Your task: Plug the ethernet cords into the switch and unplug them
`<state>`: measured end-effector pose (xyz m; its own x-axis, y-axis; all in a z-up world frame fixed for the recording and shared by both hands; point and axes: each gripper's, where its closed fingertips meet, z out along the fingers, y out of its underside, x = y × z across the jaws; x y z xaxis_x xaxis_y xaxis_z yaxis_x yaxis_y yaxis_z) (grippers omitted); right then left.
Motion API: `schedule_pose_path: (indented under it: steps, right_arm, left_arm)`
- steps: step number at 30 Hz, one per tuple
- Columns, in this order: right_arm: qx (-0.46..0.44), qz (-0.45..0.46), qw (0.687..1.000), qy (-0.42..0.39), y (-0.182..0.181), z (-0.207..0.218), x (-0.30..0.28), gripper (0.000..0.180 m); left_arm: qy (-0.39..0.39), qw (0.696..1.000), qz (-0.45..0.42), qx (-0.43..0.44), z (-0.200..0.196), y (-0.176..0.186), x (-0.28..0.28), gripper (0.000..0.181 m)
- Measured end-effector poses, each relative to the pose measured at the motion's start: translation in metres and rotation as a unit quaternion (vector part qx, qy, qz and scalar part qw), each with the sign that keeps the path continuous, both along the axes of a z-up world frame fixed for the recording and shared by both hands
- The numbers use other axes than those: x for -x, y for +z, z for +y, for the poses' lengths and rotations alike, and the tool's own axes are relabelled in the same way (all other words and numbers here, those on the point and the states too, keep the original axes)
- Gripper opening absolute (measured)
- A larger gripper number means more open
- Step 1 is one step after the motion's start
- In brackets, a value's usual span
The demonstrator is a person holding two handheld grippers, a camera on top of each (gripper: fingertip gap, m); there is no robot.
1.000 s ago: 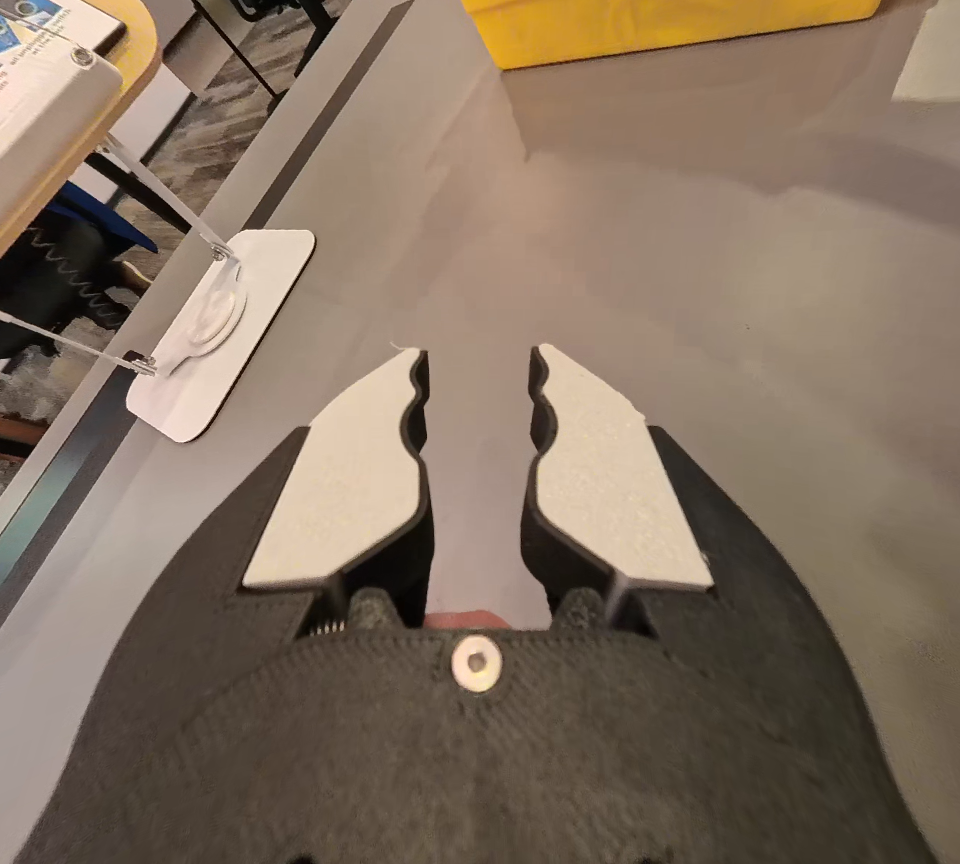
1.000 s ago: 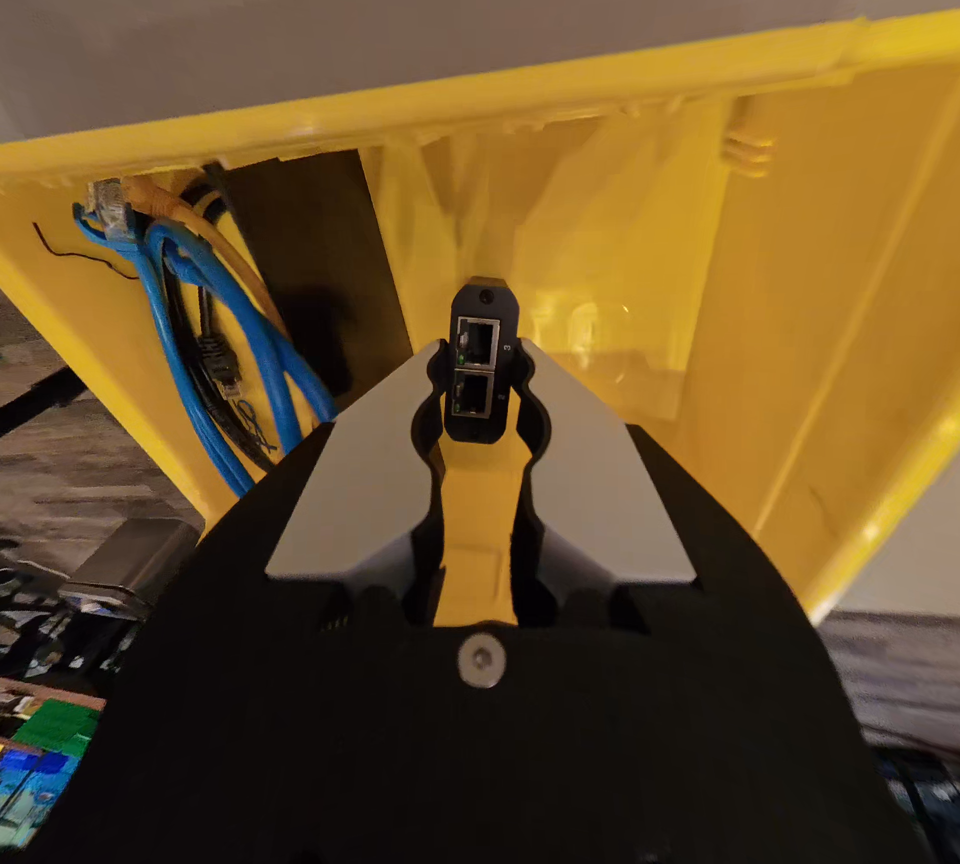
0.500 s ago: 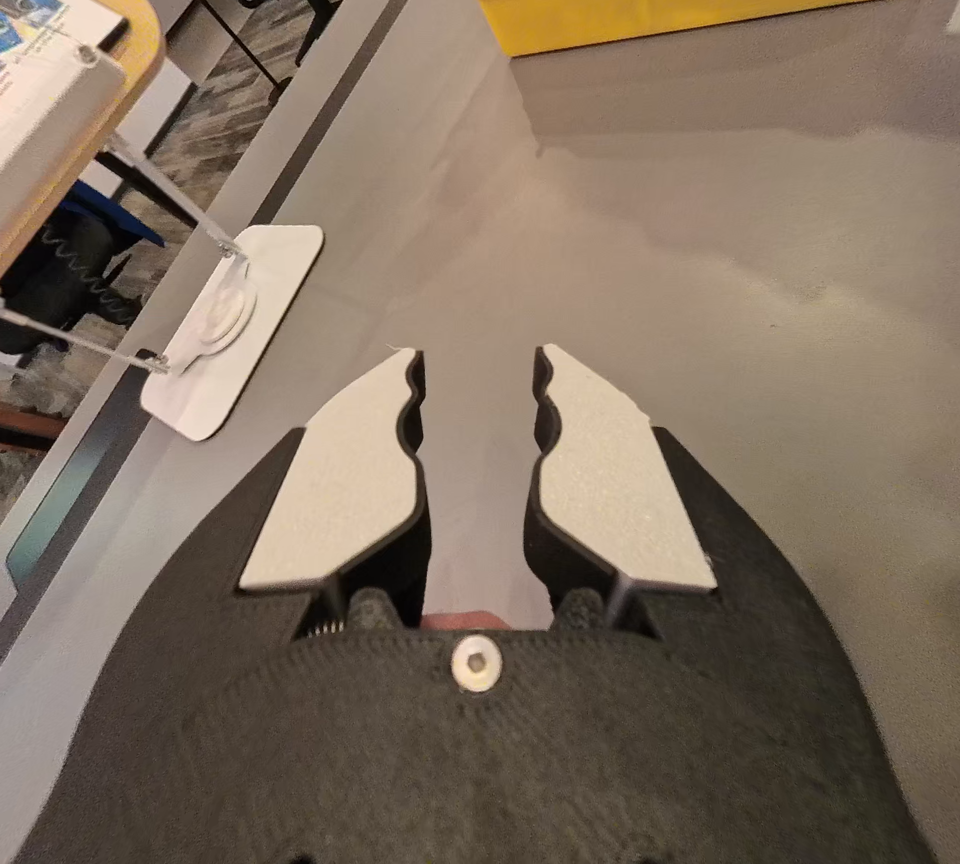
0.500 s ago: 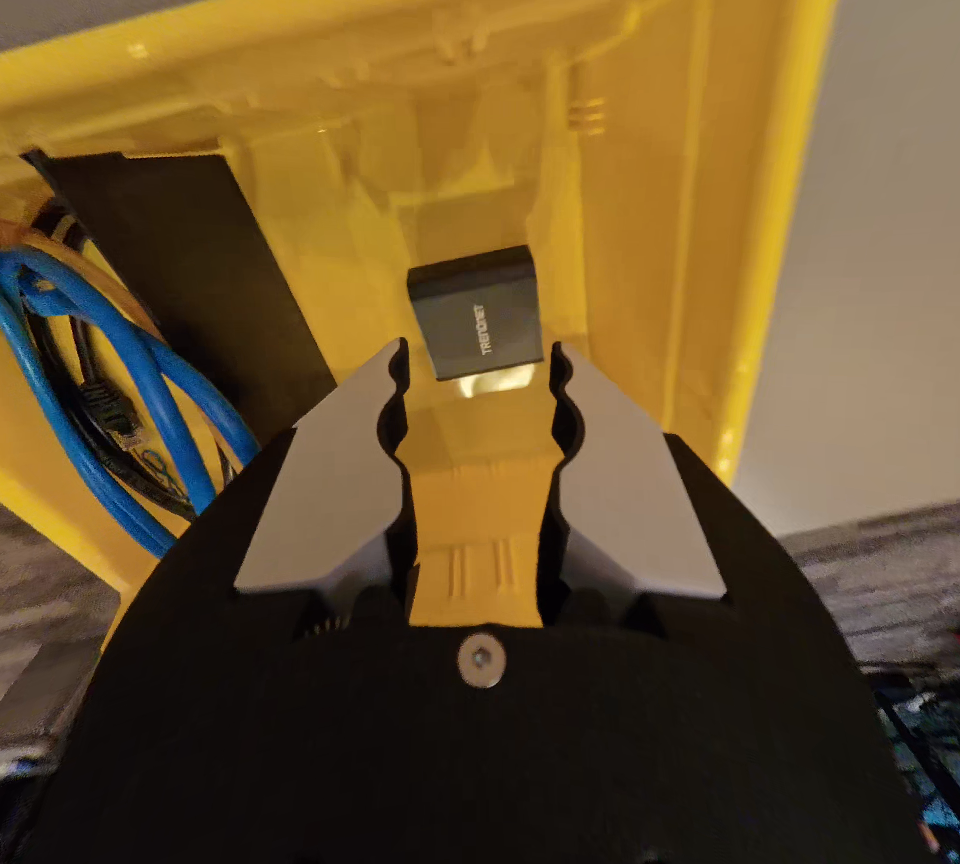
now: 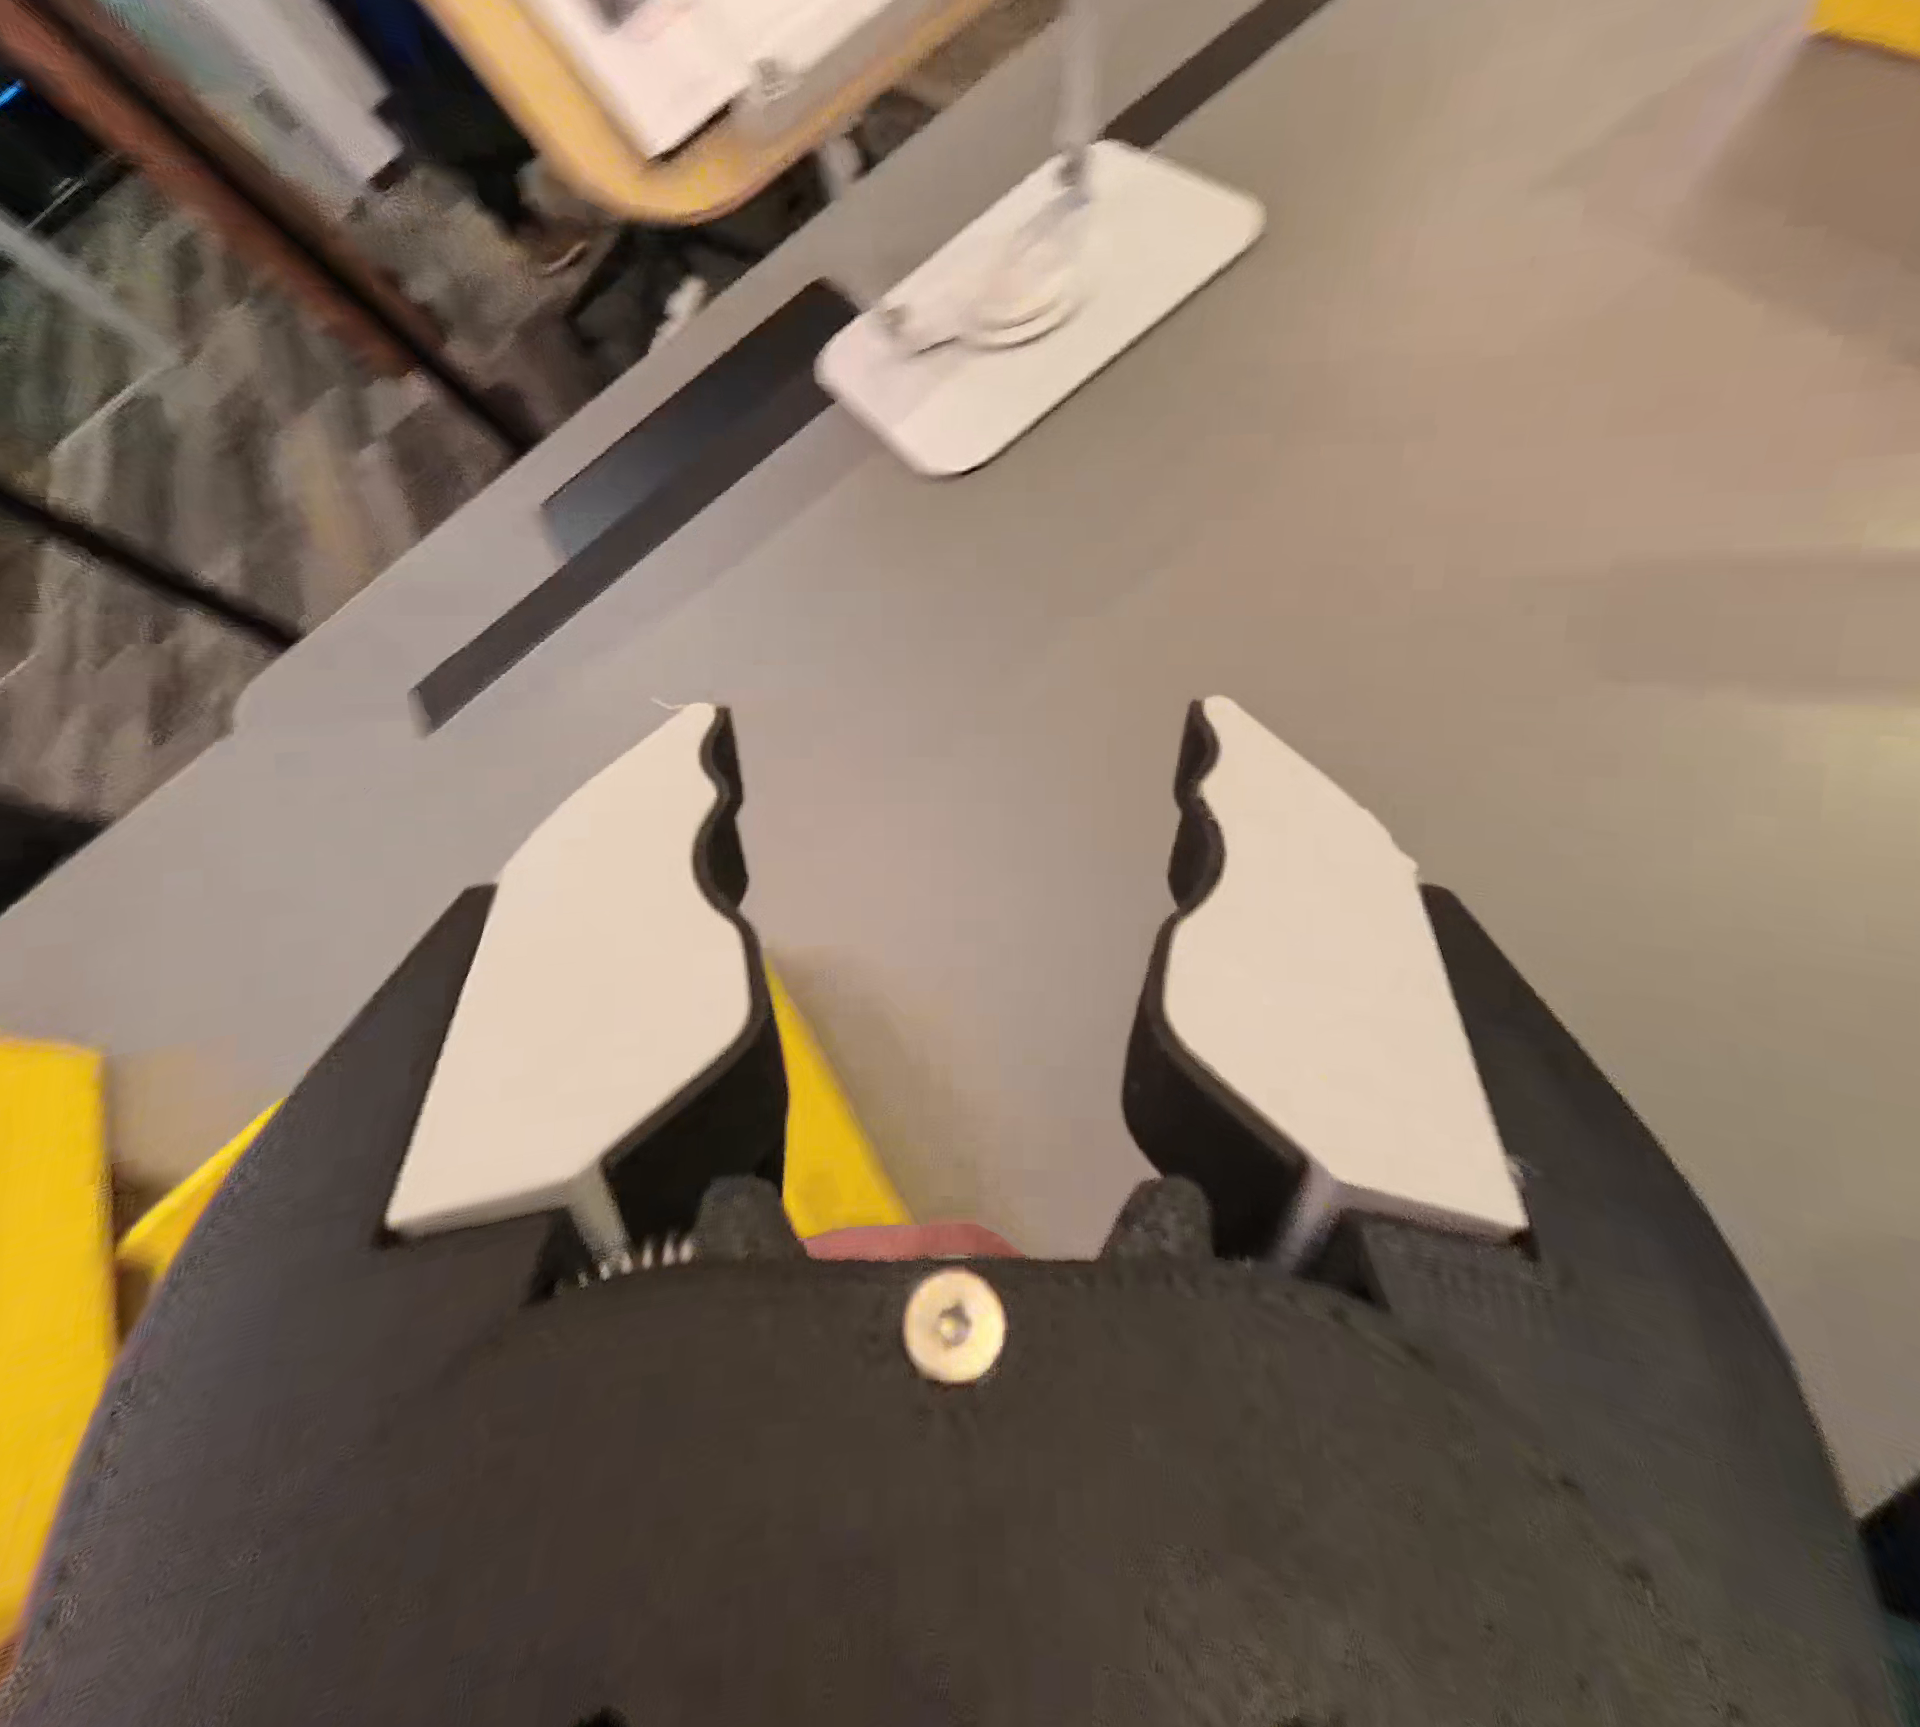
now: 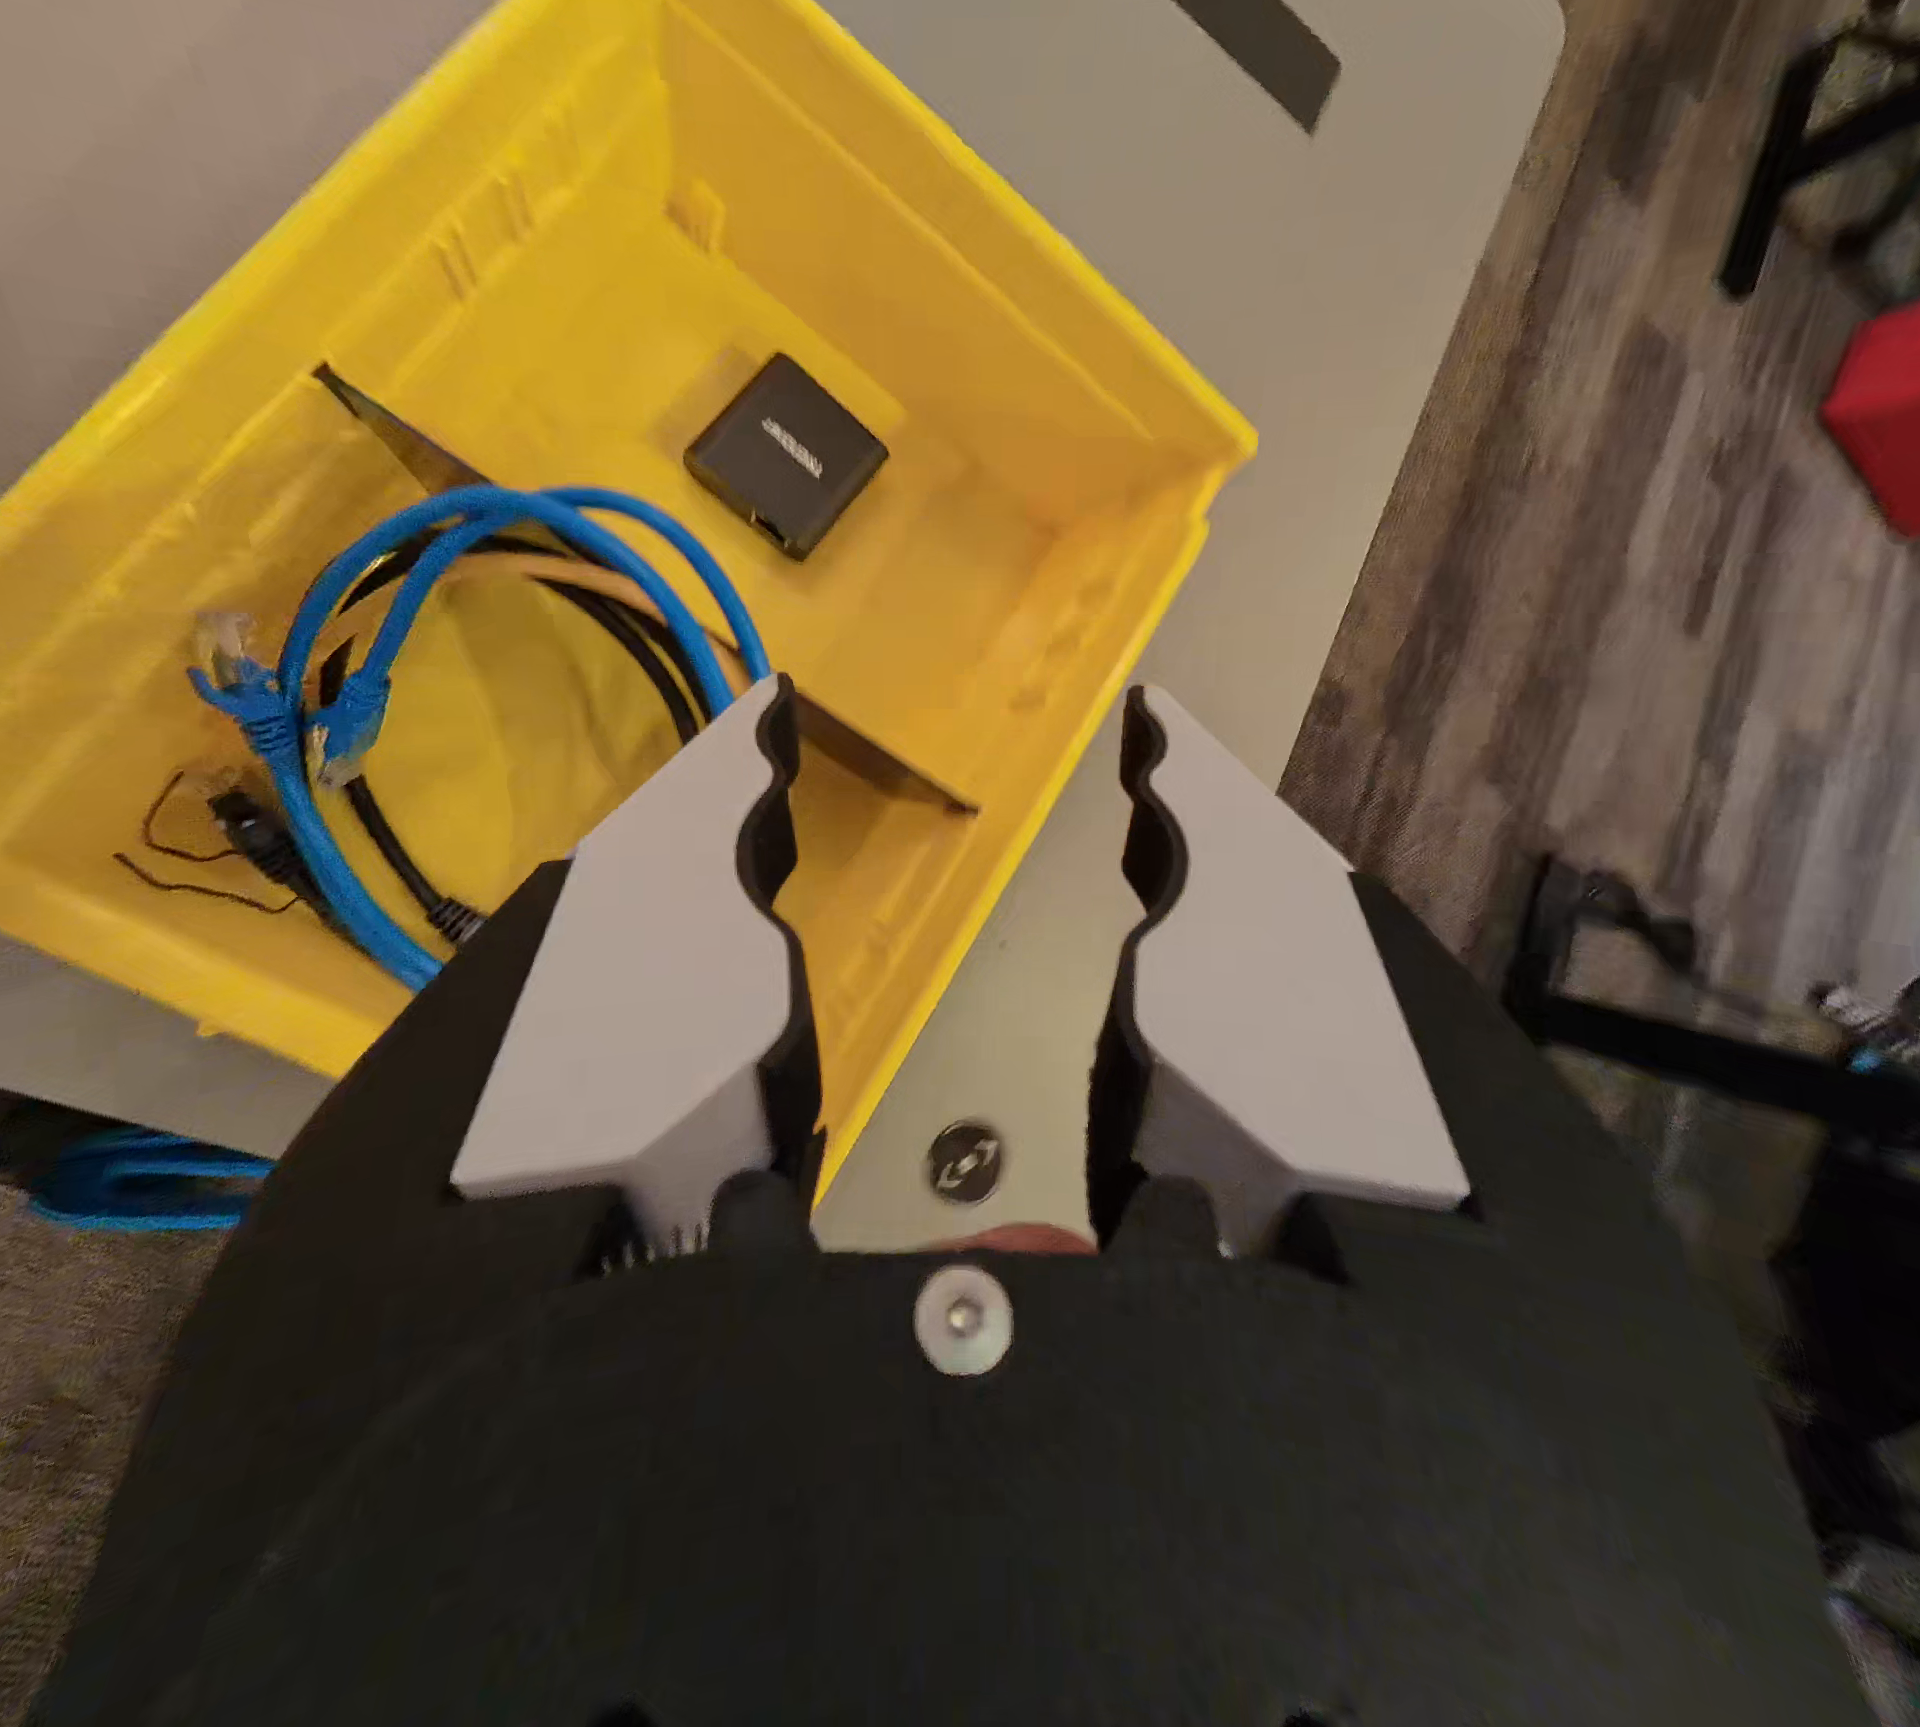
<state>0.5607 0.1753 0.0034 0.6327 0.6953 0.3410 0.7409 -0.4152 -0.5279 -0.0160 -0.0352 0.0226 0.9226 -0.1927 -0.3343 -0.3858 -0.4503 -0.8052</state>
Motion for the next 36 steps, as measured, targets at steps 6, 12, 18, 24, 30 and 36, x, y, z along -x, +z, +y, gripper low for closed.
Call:
schedule_pose_path:
  steps: [6,12,18,24,30,36]
  right_arm:
    - [0.023,0.068,0.992,-0.101,-0.033,-0.025,-0.051,0.06]
    - [0.065,0.089,0.986,-0.128,-0.08,-0.039,-0.066,0.078]
    - [0.104,0.123,0.98,-0.114,-0.107,-0.045,-0.049,0.054]
    - [0.123,0.131,0.978,-0.101,-0.123,-0.043,-0.036,0.033]
    - [0.116,0.136,0.98,-0.082,-0.124,-0.041,-0.002,0.031]
    - [0.129,0.161,0.977,-0.051,-0.124,-0.048,0.062,0.035]
  left_arm:
    - [0.145,0.989,0.004,0.011,-0.071,0.025,0.124,0.092]
    - [0.271,0.957,0.043,0.099,-0.157,-0.017,0.226,0.103]
    - [0.317,0.931,0.026,0.177,-0.217,-0.079,0.27,0.1]
    - [0.268,0.936,-0.093,0.21,-0.217,-0.122,0.258,0.083]
    - [0.205,0.942,-0.163,0.211,-0.21,-0.143,0.246,0.022]
    - [0.202,0.945,-0.177,0.186,-0.206,-0.14,0.247,0.005]
